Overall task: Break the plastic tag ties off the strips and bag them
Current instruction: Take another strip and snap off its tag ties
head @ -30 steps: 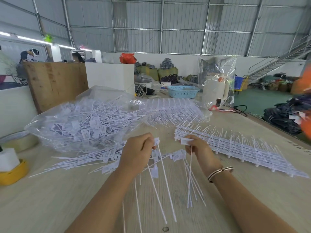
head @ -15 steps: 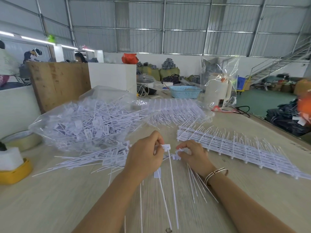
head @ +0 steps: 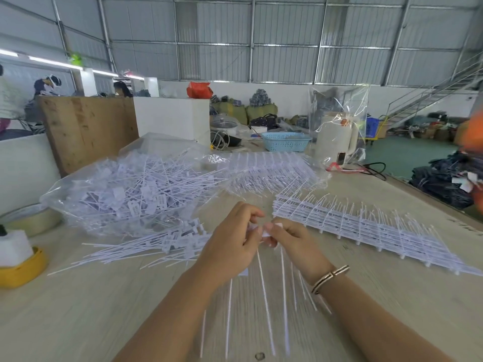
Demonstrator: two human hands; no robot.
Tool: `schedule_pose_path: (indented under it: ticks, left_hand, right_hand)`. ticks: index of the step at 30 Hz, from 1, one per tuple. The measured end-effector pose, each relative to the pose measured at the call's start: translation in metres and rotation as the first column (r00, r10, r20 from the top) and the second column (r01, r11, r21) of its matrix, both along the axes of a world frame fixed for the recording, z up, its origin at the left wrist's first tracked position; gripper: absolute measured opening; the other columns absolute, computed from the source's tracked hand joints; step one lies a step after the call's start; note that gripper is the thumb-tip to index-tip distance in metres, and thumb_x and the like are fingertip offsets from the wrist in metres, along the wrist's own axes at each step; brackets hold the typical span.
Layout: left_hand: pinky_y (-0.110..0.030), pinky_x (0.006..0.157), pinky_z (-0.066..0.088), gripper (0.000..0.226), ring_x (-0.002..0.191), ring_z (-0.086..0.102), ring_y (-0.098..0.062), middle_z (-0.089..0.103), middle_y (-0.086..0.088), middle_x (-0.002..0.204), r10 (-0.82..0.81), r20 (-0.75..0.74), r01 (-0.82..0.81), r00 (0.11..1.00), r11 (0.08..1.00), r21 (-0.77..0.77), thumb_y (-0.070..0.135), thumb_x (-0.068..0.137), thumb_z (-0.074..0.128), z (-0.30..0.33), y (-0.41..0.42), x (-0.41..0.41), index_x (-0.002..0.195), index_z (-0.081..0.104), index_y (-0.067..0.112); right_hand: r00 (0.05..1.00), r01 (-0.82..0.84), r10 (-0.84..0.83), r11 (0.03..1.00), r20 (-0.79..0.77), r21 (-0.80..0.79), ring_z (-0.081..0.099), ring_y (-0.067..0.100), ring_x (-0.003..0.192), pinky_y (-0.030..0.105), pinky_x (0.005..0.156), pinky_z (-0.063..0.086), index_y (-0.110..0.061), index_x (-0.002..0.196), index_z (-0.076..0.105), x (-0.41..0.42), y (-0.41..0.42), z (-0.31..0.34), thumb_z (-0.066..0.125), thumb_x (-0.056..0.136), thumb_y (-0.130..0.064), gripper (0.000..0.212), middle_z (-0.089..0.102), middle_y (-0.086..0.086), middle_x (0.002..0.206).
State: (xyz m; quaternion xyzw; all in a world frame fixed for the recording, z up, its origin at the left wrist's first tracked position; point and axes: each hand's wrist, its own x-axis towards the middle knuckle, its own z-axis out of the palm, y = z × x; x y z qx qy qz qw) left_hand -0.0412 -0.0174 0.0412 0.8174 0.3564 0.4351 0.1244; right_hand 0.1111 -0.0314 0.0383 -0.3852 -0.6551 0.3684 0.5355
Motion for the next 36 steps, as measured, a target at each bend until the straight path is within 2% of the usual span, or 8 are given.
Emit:
schedule_pose_path:
  ticks: [2, 6, 13, 17, 21, 26, 30, 36]
  left_hand:
    - [-0.025, 0.070, 0.042, 0.010, 0.079, 0.055, -0.003, 0.054, 0.016, 0.084, 0.064, -0.018, -0.064, 0.998, 0.998, -0.014, 0.028, 0.096, 0.044, 0.001, 0.001, -0.003, 0.100, 0.053, 0.024]
    - [-0.031, 0.062, 0.024, 0.038, 0.061, 0.050, -0.023, 0.040, 0.004, 0.054, 0.174, -0.189, -0.174, 0.966, 0.985, 0.015, 0.028, 0.098, 0.037, 0.002, 0.002, -0.003, 0.061, 0.034, 0.026]
    - [-0.031, 0.060, 0.023, 0.042, 0.053, 0.040, -0.013, 0.037, 0.006, 0.052, 0.184, -0.207, -0.181, 0.961, 0.983, 0.034, 0.031, 0.097, 0.043, 0.004, 0.004, -0.003, 0.056, 0.033, 0.027]
    - [-0.034, 0.053, 0.035, 0.038, 0.049, 0.041, -0.015, 0.040, 0.004, 0.049, 0.130, -0.059, -0.135, 0.990, 0.988, -0.076, 0.029, 0.096, 0.046, 0.003, 0.008, -0.004, 0.062, 0.047, 0.013]
    - [-0.022, 0.047, 0.028, 0.039, 0.042, 0.035, -0.006, 0.036, 0.008, 0.046, 0.125, 0.077, -0.111, 0.989, 0.979, -0.169, 0.029, 0.095, 0.049, 0.001, 0.009, -0.002, 0.062, 0.047, 0.009]
    - [-0.017, 0.047, 0.027, 0.039, 0.044, 0.034, -0.003, 0.037, 0.004, 0.052, 0.168, 0.193, -0.113, 0.967, 0.957, -0.267, 0.027, 0.098, 0.043, 0.004, 0.011, -0.002, 0.061, 0.044, 0.012]
    - [-0.016, 0.045, 0.026, 0.041, 0.043, 0.028, -0.004, 0.030, 0.005, 0.053, 0.231, 0.311, -0.138, 0.922, 0.946, -0.294, 0.028, 0.099, 0.041, 0.007, 0.013, -0.014, 0.059, 0.035, 0.016]
    - [-0.030, 0.051, 0.027, 0.035, 0.049, 0.035, -0.014, 0.040, 0.001, 0.054, 0.256, 0.078, -0.245, 0.964, 0.961, -0.132, 0.013, 0.095, 0.040, 0.001, 0.010, -0.013, 0.061, 0.040, 0.023]
  right_hand:
    - [0.997, 0.033, -0.033, 0.999, -0.064, -0.004, 0.047, 0.007, 0.056, 0.013, 0.060, 0.038, -0.009, 0.064, 0.060, 0.004, 0.000, 0.000, 0.050, 0.092, -0.015, 0.030, 0.054, -0.002, 0.057]
    - [0.997, -0.033, 0.036, 0.998, 0.063, -0.046, 0.046, 0.008, 0.059, 0.016, 0.063, 0.038, -0.013, 0.066, 0.060, 0.003, -0.004, -0.003, 0.051, 0.092, -0.016, 0.029, 0.055, 0.000, 0.062]
    - [0.988, -0.035, 0.038, 0.999, 0.152, -0.023, 0.044, 0.016, 0.062, 0.023, 0.061, 0.034, -0.008, 0.072, 0.061, 0.002, 0.000, -0.004, 0.061, 0.088, -0.015, 0.017, 0.052, -0.004, 0.060]
    - [0.980, 0.008, -0.034, 0.991, 0.195, 0.134, 0.045, -0.002, 0.056, 0.010, 0.058, 0.034, -0.014, 0.074, 0.063, 0.000, 0.002, -0.005, 0.059, 0.089, -0.011, 0.016, 0.054, -0.013, 0.059]
    - [0.962, 0.094, -0.161, 0.953, 0.219, 0.289, 0.049, 0.003, 0.060, 0.015, 0.059, 0.038, -0.010, 0.079, 0.068, -0.003, 0.005, -0.007, 0.061, 0.088, -0.015, 0.012, 0.060, -0.002, 0.065]
    - [0.958, 0.183, -0.252, 0.903, 0.135, 0.388, 0.054, 0.001, 0.061, 0.012, 0.059, 0.040, -0.025, 0.079, 0.065, -0.004, 0.007, -0.003, 0.060, 0.088, -0.017, 0.013, 0.060, -0.016, 0.064]
    - [0.962, 0.273, -0.262, 0.945, -0.083, 0.181, 0.044, 0.010, 0.056, 0.017, 0.058, 0.037, -0.014, 0.069, 0.058, 0.014, 0.010, -0.001, 0.055, 0.091, -0.012, 0.023, 0.051, -0.008, 0.059]
    - [0.965, 0.262, -0.261, 0.964, 0.025, -0.041, 0.037, 0.016, 0.061, 0.025, 0.063, 0.033, -0.012, 0.065, 0.041, 0.023, 0.016, -0.016, 0.042, 0.093, -0.004, 0.029, 0.042, 0.001, 0.062]
